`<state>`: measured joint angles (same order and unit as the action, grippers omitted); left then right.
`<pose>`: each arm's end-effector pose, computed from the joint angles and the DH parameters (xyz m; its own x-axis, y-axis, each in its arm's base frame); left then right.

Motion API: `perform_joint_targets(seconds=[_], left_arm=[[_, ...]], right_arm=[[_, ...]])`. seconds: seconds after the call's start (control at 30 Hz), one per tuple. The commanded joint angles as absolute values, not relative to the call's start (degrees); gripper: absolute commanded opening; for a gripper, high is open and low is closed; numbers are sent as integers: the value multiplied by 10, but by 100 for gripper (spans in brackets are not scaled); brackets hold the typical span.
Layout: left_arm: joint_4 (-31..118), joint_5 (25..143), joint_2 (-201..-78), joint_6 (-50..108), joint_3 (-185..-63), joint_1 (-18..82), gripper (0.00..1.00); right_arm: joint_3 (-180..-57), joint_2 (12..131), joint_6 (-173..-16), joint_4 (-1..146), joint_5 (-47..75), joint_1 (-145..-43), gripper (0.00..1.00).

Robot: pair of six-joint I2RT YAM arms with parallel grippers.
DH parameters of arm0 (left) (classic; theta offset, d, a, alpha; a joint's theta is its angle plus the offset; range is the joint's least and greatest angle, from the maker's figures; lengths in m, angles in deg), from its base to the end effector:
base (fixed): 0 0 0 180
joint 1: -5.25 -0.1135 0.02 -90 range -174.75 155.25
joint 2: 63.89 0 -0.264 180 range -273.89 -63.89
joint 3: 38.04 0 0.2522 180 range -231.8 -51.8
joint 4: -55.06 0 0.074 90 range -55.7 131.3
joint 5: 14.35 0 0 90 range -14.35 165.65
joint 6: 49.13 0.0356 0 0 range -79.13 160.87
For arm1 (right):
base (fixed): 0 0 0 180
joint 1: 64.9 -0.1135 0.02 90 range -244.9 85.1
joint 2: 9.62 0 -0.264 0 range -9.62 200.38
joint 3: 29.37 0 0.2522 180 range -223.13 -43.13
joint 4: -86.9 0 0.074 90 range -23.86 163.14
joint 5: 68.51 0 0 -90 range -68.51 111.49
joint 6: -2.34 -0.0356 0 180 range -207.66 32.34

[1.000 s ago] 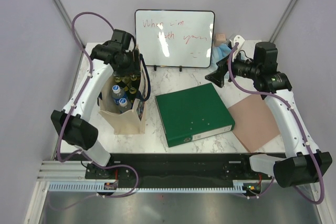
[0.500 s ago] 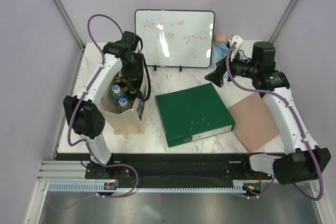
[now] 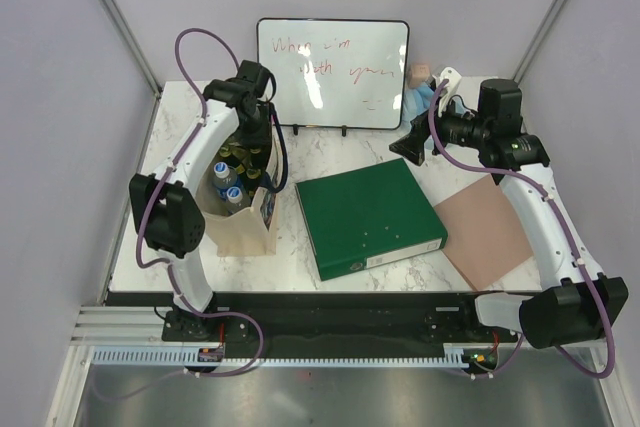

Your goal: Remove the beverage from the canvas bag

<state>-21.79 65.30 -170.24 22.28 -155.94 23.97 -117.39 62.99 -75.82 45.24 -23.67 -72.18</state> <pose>0.3685 -0.1181 0.3183 -0.8935 -0.0283 -0.4481 -0.0424 0.9989 0.0215 0.2677 0.0596 0.3886 -0.2816 -0.1818 -0.9421 -0.7949 0.5942 0.1229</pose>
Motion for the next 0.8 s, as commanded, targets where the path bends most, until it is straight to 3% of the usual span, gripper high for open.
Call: perform_joint_targets(seconds=[0.0,0.1,0.27,0.77], left_arm=[[-195,643,-1694,244,-1576,241,25],[-190,640,-1669,256,-1583,241,13],[-190,632,-1623,278,-1607,242,3],[-278,666,-1586,294,-1790,241,2]], right_arm=[[-1184,631,-749,462,-243,-721,98],[-1186,631,-749,462,-243,-721,98],[-1193,633,-754,462,-248,-720,98],[-1206,639,-771,472,-265,-721,98]])
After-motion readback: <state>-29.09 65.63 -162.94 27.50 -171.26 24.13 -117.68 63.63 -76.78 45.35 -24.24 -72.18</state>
